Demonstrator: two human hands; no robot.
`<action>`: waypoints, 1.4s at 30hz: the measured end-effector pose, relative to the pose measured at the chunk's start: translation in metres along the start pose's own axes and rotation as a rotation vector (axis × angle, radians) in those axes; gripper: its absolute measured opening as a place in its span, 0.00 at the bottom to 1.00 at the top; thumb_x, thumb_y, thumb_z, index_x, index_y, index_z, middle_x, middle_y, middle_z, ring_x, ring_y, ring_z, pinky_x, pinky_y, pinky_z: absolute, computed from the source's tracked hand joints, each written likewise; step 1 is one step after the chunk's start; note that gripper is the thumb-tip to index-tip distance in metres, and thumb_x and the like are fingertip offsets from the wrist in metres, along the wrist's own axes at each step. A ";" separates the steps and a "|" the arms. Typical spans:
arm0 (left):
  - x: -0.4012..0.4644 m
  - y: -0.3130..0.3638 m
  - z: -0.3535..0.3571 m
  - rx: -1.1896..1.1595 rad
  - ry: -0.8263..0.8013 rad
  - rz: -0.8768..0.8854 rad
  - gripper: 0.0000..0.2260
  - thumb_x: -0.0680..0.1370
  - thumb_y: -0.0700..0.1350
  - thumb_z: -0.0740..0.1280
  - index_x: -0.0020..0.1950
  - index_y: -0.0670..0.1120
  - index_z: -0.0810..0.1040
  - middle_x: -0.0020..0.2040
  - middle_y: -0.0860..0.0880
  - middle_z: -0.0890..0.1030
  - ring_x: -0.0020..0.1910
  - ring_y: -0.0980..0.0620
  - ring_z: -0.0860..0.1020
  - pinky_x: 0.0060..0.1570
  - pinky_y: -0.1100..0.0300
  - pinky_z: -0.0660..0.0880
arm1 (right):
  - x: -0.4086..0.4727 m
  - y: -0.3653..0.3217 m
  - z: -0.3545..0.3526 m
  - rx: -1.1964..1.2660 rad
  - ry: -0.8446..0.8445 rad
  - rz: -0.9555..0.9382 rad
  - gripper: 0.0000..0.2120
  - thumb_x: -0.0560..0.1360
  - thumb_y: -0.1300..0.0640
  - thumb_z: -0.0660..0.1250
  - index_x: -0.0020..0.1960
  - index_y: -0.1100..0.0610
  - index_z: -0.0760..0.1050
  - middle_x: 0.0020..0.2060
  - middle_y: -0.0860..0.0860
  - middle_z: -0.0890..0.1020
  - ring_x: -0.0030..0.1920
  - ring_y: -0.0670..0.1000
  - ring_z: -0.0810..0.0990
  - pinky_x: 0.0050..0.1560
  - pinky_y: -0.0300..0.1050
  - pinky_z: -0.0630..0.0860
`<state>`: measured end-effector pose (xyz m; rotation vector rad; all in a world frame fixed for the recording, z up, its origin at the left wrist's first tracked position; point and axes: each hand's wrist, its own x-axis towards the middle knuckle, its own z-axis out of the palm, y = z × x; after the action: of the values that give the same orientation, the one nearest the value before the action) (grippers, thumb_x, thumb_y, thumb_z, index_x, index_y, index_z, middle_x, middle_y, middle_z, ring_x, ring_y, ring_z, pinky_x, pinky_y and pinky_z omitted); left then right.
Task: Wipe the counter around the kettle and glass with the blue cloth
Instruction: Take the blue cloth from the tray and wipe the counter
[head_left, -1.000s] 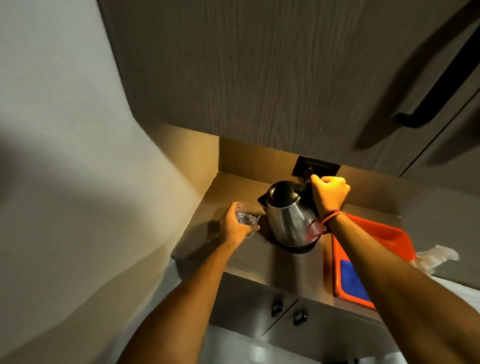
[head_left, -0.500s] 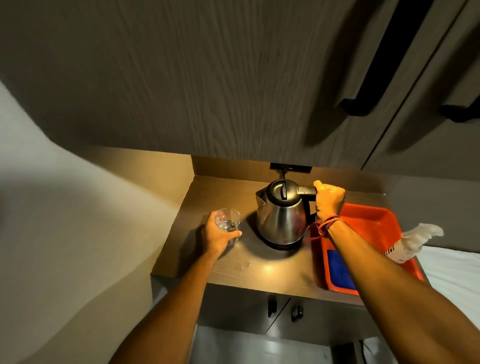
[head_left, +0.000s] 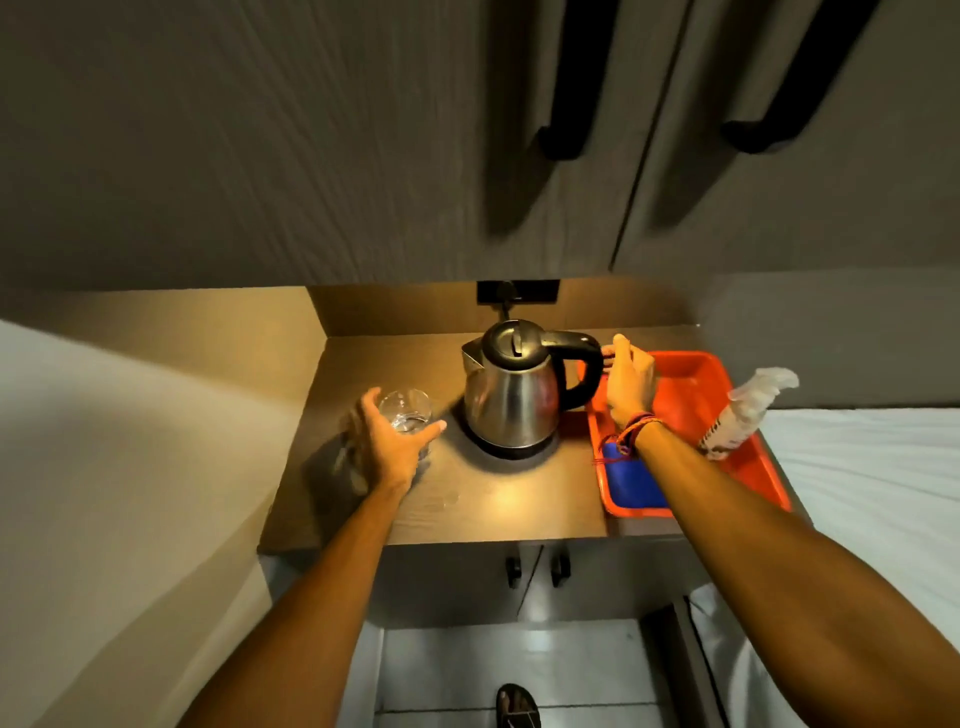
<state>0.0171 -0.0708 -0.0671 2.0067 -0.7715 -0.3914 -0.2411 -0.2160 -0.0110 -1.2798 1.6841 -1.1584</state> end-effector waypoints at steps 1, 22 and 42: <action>-0.009 0.002 0.002 0.071 0.068 0.030 0.42 0.60 0.56 0.83 0.68 0.49 0.68 0.68 0.43 0.71 0.67 0.43 0.70 0.61 0.44 0.73 | -0.003 0.011 -0.015 -0.129 -0.007 -0.036 0.19 0.81 0.53 0.58 0.40 0.61 0.81 0.43 0.60 0.86 0.46 0.61 0.80 0.49 0.53 0.75; -0.154 0.079 0.125 0.008 -0.536 0.359 0.15 0.77 0.50 0.69 0.60 0.45 0.76 0.58 0.48 0.77 0.59 0.50 0.73 0.57 0.59 0.70 | -0.044 0.053 -0.105 -0.406 -0.146 0.152 0.13 0.69 0.57 0.75 0.35 0.64 0.76 0.32 0.55 0.77 0.36 0.55 0.75 0.29 0.43 0.65; -0.104 -0.028 -0.003 -0.076 -0.126 -0.199 0.07 0.77 0.43 0.67 0.46 0.42 0.84 0.43 0.45 0.85 0.40 0.51 0.77 0.29 0.67 0.66 | -0.170 0.060 0.044 -0.147 -0.520 0.083 0.11 0.71 0.62 0.73 0.51 0.66 0.81 0.48 0.61 0.85 0.47 0.56 0.82 0.51 0.54 0.79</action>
<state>-0.0496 0.0102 -0.0930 2.0079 -0.6246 -0.6589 -0.1772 -0.0551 -0.0794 -1.4347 1.4297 -0.5888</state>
